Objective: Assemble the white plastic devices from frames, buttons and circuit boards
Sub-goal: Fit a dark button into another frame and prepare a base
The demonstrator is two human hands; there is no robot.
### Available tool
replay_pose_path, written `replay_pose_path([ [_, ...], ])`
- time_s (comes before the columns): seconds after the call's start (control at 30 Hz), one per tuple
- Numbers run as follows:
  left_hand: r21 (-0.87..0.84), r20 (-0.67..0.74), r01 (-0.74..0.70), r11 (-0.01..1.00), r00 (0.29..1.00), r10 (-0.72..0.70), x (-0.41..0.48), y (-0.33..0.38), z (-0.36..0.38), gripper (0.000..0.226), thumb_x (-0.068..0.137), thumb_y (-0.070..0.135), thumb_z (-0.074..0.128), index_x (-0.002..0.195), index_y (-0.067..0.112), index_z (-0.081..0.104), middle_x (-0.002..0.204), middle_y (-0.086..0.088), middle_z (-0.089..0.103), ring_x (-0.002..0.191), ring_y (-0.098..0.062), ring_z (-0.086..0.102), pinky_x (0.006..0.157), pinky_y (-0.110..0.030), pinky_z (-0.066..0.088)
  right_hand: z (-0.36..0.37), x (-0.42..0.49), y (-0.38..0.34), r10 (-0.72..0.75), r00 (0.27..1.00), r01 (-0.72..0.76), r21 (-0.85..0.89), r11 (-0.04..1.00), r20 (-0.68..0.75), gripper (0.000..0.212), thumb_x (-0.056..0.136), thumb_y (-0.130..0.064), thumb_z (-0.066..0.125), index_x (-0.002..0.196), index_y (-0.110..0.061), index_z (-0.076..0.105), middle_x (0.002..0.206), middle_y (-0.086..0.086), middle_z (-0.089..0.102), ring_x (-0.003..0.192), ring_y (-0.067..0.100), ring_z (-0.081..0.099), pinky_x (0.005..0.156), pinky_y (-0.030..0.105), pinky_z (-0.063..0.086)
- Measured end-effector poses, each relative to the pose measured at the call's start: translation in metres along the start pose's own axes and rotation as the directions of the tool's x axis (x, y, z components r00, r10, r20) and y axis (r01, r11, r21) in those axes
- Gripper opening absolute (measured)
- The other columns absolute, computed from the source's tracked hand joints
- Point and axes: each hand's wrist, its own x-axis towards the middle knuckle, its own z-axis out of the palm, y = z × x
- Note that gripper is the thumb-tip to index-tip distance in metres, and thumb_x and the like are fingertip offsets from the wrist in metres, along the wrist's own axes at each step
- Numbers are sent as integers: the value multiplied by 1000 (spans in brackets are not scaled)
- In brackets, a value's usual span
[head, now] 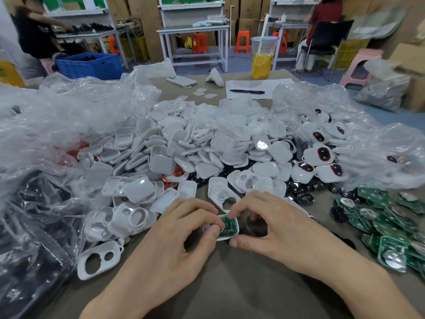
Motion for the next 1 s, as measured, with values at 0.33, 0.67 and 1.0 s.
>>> replay_pose_path([
  [0.33,51,54,0,999,999,-3,-1,4,0,25,92,42,48,98,41,72,114,24,58,113,-6,54,94,-15,39,-1,0,-1,-27,999,27,-7,1000,21,16,85,-54,69,96,-50,58,106,-27,50,107,-5,44,85,7,30],
  [0.67,62,80,-13,998,997,8,-2,3,1,25,91,41,48,100,43,72,115,24,55,110,-5,54,92,-18,40,1,0,2,-34,999,34,-21,999,13,19,85,-56,68,97,-48,56,107,-28,50,107,-4,45,86,8,30],
  [1.0,63,47,-76,995,996,73,-4,9,1,28,96,36,49,107,30,74,115,24,59,115,-5,53,96,-21,41,1,0,0,1,1000,-1,14,1000,-6,39,83,-51,73,117,-45,55,105,-30,54,104,-13,44,85,3,30],
])
